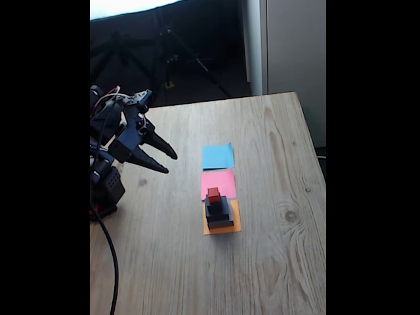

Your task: Tower of hanoi

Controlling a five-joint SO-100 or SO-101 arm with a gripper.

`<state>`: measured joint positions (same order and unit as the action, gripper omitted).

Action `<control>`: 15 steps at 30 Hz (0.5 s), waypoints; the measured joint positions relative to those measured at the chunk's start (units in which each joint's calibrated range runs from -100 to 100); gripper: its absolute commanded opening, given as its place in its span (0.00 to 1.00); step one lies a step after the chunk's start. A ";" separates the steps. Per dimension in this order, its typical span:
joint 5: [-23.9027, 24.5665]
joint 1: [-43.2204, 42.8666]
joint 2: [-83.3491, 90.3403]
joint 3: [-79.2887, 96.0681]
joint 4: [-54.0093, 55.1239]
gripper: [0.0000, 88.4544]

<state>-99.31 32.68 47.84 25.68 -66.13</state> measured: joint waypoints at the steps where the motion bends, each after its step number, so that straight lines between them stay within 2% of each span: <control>1: 0.00 0.00 0.60 2.52 1.84 0.29; 9: 0.00 0.00 3.51 19.82 16.17 0.34; 15: 0.00 0.00 3.42 35.12 35.71 0.36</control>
<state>-99.31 32.68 51.26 60.80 -30.42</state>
